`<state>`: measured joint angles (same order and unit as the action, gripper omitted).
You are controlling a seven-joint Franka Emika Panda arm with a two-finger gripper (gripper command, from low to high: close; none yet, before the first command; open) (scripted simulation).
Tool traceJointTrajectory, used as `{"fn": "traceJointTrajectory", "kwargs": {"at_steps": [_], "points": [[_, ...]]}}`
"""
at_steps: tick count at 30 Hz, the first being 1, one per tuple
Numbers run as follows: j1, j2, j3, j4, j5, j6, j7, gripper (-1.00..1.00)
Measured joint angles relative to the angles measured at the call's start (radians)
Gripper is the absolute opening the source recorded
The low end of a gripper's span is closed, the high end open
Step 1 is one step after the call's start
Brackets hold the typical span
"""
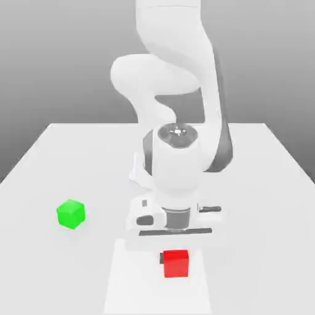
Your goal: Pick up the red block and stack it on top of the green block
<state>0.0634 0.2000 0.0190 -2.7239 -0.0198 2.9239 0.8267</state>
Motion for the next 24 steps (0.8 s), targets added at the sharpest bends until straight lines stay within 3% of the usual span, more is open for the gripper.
{"fn": "traceJointTrajectory", "kwargs": {"at_steps": [4, 10, 24], "points": [[-0.004, -0.139, 0.006, -0.02, 0.013, -0.119, -0.011, -1.0], [-0.179, -0.279, -0.093, -0.08, -0.088, -0.191, -0.25, -1.0], [-0.462, -0.532, -0.461, -0.245, -0.303, -0.275, -0.944, -1.0]]}}
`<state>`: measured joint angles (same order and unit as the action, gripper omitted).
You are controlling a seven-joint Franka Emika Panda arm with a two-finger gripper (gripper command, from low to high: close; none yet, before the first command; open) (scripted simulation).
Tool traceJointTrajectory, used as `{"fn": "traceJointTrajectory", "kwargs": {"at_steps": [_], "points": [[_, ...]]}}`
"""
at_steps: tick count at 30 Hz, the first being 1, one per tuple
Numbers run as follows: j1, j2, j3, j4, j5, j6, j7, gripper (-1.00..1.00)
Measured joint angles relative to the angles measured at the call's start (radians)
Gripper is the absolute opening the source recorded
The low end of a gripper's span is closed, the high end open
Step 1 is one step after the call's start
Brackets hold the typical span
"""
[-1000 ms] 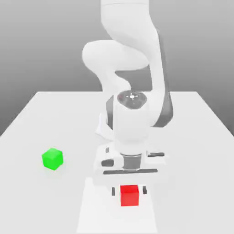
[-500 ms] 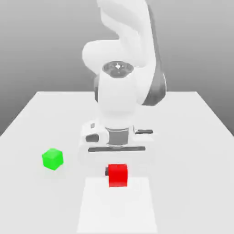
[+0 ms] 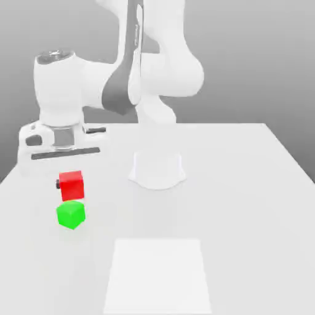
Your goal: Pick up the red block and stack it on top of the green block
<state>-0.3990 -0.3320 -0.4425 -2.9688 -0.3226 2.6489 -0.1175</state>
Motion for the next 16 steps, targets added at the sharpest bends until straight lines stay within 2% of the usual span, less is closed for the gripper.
{"fn": "traceJointTrajectory", "kwargs": {"at_steps": [2, 8, 13, 16], "points": [[0.009, 0.007, -0.045, -0.013, 0.02, 0.013, -0.074, -1.0], [0.145, 0.124, -0.136, -0.017, 0.207, 0.104, -0.218, -1.0], [0.231, 0.222, -0.179, -0.014, 0.352, 0.186, -0.316, -1.0], [0.251, 0.272, -0.187, -0.013, 0.399, 0.237, -0.349, -1.0]]}}
